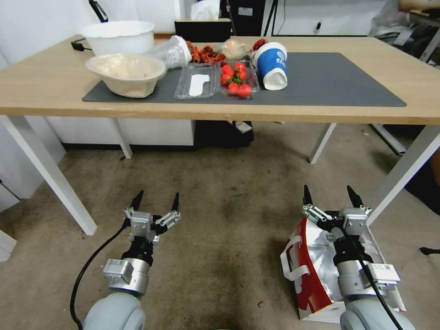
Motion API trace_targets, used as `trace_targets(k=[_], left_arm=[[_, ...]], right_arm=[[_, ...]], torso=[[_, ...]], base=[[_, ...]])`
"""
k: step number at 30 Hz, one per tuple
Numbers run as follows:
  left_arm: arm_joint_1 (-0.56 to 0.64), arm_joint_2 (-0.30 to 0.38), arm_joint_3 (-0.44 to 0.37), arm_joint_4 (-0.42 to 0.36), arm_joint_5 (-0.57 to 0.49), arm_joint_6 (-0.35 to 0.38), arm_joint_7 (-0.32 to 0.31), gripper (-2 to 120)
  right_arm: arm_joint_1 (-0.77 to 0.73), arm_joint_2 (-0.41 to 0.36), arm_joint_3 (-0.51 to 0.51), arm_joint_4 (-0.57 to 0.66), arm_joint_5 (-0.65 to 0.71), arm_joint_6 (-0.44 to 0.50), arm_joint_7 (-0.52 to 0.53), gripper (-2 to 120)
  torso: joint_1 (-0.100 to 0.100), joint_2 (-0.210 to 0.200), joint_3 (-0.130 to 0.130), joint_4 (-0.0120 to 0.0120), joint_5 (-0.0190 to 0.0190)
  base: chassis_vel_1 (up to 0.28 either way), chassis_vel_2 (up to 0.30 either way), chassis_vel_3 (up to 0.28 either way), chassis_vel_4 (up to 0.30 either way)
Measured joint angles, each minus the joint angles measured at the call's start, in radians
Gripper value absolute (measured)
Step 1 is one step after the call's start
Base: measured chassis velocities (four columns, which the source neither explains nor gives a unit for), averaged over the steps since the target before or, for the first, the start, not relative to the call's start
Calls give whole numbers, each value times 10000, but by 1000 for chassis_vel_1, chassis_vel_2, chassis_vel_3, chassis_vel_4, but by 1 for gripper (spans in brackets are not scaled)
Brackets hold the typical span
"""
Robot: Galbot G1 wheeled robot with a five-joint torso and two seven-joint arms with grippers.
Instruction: Pick up the food delivery bag from the floor and place it on the table.
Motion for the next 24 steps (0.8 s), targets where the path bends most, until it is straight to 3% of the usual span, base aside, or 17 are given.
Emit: trace_targets(k=[24], left_arm=[[46,-22,8,24,45,-7,-92,97]], right_arm=[[-35,7,34,50,-57,47,-22,100]], torso=[[-109,-935,-829,0,-1]], base=[[0,0,0,0]])
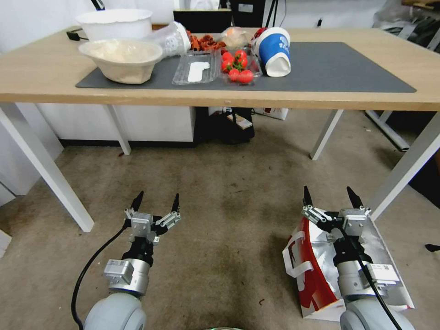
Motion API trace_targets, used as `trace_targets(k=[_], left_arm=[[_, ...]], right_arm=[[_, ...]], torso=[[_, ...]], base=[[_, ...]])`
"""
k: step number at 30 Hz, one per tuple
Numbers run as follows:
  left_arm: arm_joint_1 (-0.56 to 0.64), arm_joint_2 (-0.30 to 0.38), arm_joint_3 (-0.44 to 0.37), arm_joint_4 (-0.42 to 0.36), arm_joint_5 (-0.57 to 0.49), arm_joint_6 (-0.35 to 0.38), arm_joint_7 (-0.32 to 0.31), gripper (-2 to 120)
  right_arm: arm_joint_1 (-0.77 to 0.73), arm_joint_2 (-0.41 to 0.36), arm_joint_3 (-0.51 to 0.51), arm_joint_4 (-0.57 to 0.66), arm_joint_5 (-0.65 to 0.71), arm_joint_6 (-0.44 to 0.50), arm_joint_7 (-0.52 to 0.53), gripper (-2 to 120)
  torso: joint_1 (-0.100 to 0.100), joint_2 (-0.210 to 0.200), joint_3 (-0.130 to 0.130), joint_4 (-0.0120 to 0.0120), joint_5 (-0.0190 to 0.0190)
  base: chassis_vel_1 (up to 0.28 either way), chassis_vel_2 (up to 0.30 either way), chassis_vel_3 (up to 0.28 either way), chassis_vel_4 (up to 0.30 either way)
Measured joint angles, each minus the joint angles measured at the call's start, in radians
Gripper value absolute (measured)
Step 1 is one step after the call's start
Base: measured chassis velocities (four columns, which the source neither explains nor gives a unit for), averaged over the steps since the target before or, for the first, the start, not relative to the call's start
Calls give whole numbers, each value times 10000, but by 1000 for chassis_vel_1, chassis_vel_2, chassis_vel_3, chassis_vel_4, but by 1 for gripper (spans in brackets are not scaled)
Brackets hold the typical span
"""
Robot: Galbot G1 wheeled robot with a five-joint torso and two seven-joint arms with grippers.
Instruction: Pick up the food delivery bag from the floor and place it on the table.
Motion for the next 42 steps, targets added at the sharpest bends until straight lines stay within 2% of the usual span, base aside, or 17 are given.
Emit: trace_targets(k=[5,15,21,26,33,42], left_arm=[[-1,1,2,-29,-7,5,-112,97],[-15,23,25,-40,-44,-7,-174,97],[-68,44,27,65,-174,-596,-19,99],[-118,91,-47,58,-241,-708,-17,100],[-71,142,-62,8,-369,-697,-48,100],[-147,264,-45,208,-470,-665,-43,99]], right_arm=[[-17,6,5,23,-16,30,0,100],[-15,45,16,45,-15,39,3,100],[-69,83,36,85,-29,42,4,100],[-163,76,137,234,-54,-56,52,100],[-491,-70,627,437,-301,-474,-69,100],[-758,-538,1532,178,-131,-418,-29,100]], torso=[[-8,-189,-172,0,0],[-50,-330,-171,0,0],[-50,-306,-171,1,1],[-48,-287,-171,1,0],[-43,-264,-171,0,1],[-40,-246,-172,0,2]], base=[[0,0,0,0],[0,0,0,0],[0,0,0,0],[0,0,0,0],[0,0,0,0],[0,0,0,0]])
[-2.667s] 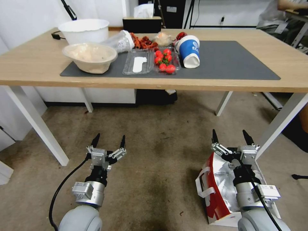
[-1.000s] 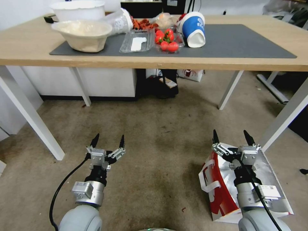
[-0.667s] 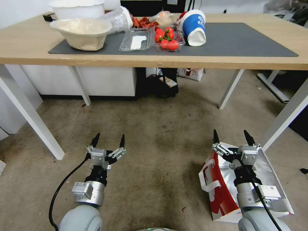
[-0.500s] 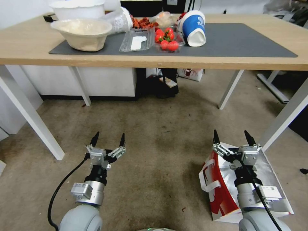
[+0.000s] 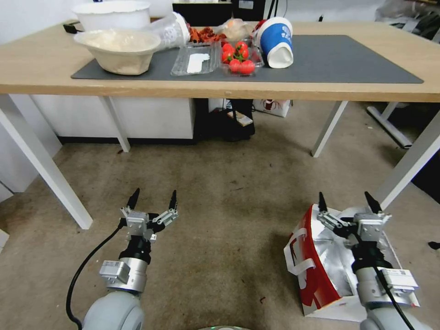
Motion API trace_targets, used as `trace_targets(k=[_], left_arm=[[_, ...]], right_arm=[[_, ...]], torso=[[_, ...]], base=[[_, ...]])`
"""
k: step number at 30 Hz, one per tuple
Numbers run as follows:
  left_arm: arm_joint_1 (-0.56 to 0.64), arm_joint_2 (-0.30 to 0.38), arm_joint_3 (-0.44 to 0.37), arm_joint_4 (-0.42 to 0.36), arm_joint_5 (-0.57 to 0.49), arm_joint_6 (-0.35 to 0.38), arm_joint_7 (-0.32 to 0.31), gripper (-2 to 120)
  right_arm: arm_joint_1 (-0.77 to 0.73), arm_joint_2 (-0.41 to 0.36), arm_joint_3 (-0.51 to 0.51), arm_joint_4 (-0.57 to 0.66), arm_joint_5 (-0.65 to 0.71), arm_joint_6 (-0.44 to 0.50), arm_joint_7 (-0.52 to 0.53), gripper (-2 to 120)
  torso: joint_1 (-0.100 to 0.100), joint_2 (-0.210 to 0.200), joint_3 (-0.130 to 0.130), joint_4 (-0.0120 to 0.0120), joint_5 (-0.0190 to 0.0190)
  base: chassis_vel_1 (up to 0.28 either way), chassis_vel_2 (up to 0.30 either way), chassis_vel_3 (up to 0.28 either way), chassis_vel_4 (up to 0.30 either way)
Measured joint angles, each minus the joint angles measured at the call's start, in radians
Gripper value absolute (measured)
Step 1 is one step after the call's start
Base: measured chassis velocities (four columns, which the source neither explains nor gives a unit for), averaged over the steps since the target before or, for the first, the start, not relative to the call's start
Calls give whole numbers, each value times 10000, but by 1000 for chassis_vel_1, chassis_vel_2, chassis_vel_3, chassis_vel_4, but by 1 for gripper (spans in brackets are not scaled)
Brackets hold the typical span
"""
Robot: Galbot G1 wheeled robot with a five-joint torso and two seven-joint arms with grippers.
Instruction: Pick up the food delivery bag from the floor and place it on the table.
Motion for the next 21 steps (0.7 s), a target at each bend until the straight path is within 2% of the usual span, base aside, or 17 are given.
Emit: trace_targets(k=[8,21], left_arm=[[19,83,-49,128,-53,4,2,99],[126,-84,-181,176,21,-18,1,100]], right_arm=[[-230,-522,1225,-535,458,183,-16,100],[-325,-1240,2720,-2469,1588,823,-382,100]], torso=[[3,11,0,-1,-1],[5,22,0,0,-1]], base=[[0,0,0,0],[0,0,0,0]])
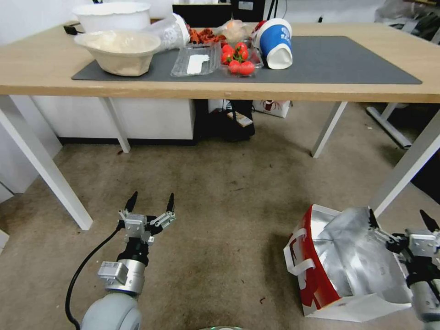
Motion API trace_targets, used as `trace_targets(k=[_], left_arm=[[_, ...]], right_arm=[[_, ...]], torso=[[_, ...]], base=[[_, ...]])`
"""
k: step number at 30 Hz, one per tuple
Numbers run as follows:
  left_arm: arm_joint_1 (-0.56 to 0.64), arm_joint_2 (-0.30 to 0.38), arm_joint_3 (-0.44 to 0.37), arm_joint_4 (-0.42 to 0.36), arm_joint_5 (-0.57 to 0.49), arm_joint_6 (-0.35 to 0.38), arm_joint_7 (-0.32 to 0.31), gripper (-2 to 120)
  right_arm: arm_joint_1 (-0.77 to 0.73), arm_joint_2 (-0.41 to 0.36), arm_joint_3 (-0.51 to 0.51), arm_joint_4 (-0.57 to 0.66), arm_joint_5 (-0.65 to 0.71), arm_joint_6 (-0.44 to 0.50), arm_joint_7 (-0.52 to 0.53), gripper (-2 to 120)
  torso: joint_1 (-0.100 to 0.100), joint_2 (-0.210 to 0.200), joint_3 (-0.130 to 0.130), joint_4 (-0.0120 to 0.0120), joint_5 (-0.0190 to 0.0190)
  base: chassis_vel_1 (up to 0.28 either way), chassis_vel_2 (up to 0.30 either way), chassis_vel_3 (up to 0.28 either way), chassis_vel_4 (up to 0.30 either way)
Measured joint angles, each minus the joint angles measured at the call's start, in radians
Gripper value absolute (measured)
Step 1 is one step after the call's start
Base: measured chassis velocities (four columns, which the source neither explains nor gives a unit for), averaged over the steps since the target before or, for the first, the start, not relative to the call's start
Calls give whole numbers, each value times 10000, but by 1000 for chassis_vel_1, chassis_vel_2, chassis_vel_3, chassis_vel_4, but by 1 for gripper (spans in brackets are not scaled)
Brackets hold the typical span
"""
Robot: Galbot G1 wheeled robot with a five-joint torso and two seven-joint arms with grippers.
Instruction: Pick up the food delivery bag from the floor and place it on the table.
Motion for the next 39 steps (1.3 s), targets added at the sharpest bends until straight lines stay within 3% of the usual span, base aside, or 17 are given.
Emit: trace_targets(k=[17,39], left_arm=[[6,31,-24,7,59,-11,-83,99],[67,-11,115,37,230,-228,-306,99]], right_arm=[[-274,-249,604,-964,366,-29,-285,100],[-29,-336,272,-2226,1502,-745,-1168,100]], torso=[[0,7,0,-1,-1],[1,11,0,0,-1]], base=[[0,0,0,0],[0,0,0,0]])
